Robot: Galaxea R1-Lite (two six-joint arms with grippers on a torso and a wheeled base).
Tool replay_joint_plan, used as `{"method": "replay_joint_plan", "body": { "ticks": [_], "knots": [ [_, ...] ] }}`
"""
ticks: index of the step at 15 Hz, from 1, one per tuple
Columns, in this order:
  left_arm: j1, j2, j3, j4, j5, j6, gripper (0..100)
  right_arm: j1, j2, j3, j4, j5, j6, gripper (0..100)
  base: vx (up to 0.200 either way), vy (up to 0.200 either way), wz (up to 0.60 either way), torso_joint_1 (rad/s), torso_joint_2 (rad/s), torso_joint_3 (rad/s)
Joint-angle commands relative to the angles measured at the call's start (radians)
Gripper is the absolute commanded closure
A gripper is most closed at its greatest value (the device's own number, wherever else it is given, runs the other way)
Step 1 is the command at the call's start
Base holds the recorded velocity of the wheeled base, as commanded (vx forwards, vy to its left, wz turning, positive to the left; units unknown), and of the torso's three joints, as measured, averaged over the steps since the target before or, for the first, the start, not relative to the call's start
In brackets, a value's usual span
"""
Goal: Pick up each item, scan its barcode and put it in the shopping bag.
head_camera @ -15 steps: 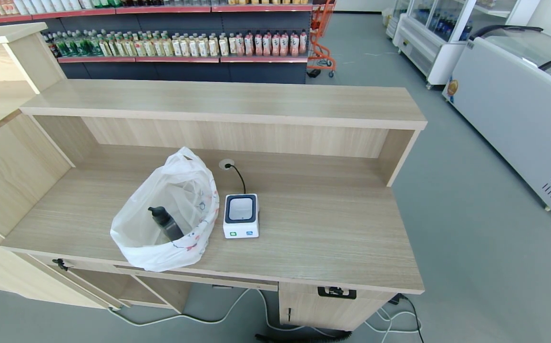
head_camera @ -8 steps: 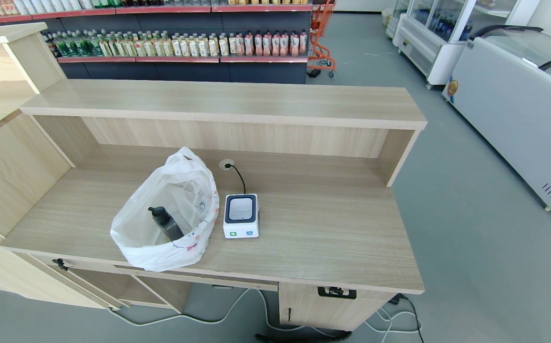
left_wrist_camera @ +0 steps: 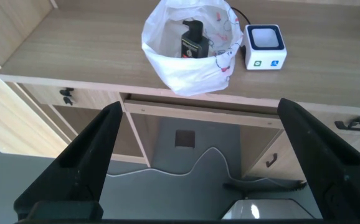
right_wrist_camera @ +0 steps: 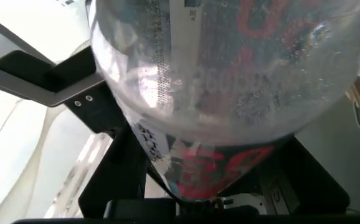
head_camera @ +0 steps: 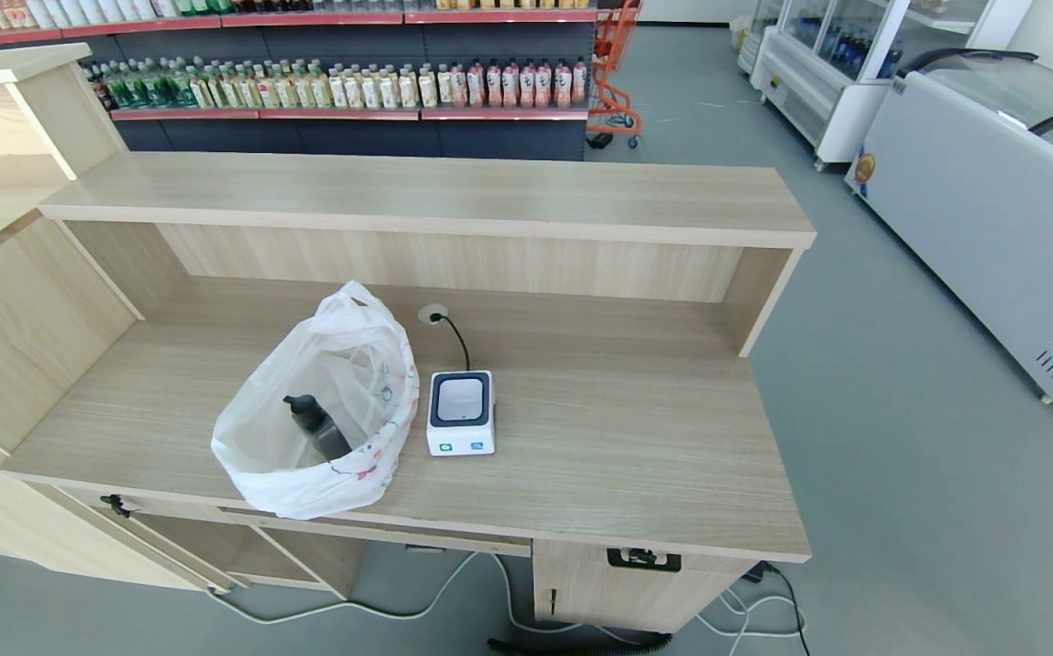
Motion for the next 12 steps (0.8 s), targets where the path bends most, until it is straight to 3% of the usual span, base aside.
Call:
{"method": "replay_joint_plan", "body": {
  "ticks": [1, 2, 3, 5, 6, 8, 10, 12],
  "knots": [
    [0.0, 0.001, 0.0, 0.0, 0.0, 0.0, 0, -0.127, 0.048, 0.037, 0.008, -0.081, -0.143, 100, 0.0, 0.0, 0.0, 0.0, 0.0, 0.0],
    [0.0, 0.001, -0.002, 0.0, 0.0, 0.0, 0, -0.151, 0.046, 0.054, 0.051, -0.143, -0.244, 100, 0.0, 0.0, 0.0, 0.0, 0.0, 0.0],
    [0.0, 0.001, 0.0, 0.0, 0.0, 0.0, 0, -0.151, 0.046, 0.055, 0.157, -0.276, -0.382, 100, 0.0, 0.0, 0.0, 0.0, 0.0, 0.0],
    [0.0, 0.001, 0.0, 0.0, 0.0, 0.0, 0, -0.133, 0.085, 0.026, 0.428, -0.735, -0.666, 100, 0.0, 0.0, 0.0, 0.0, 0.0, 0.0],
    [0.0, 0.0, 0.0, 0.0, 0.0, 0.0, 0, -0.131, 0.102, 0.022, 0.445, -0.868, -0.686, 100, 0.0, 0.0, 0.0, 0.0, 0.0, 0.0],
    [0.0, 0.001, 0.0, 0.0, 0.0, 0.0, 0, -0.133, 0.106, 0.023, 0.431, -0.896, -0.707, 100, 0.0, 0.0, 0.0, 0.0, 0.0, 0.0],
    [0.0, 0.001, 0.0, 0.0, 0.0, 0.0, 0, -0.137, 0.125, 0.025, 0.44, -1.032, -0.904, 100, 0.0, 0.0, 0.0, 0.0, 0.0, 0.0],
    [0.0, 0.001, 0.0, 0.0, 0.0, 0.0, 0, -0.142, 0.177, 0.036, 0.431, -1.158, -1.007, 100, 0.0, 0.0, 0.0, 0.0, 0.0, 0.0]
  ]
}}
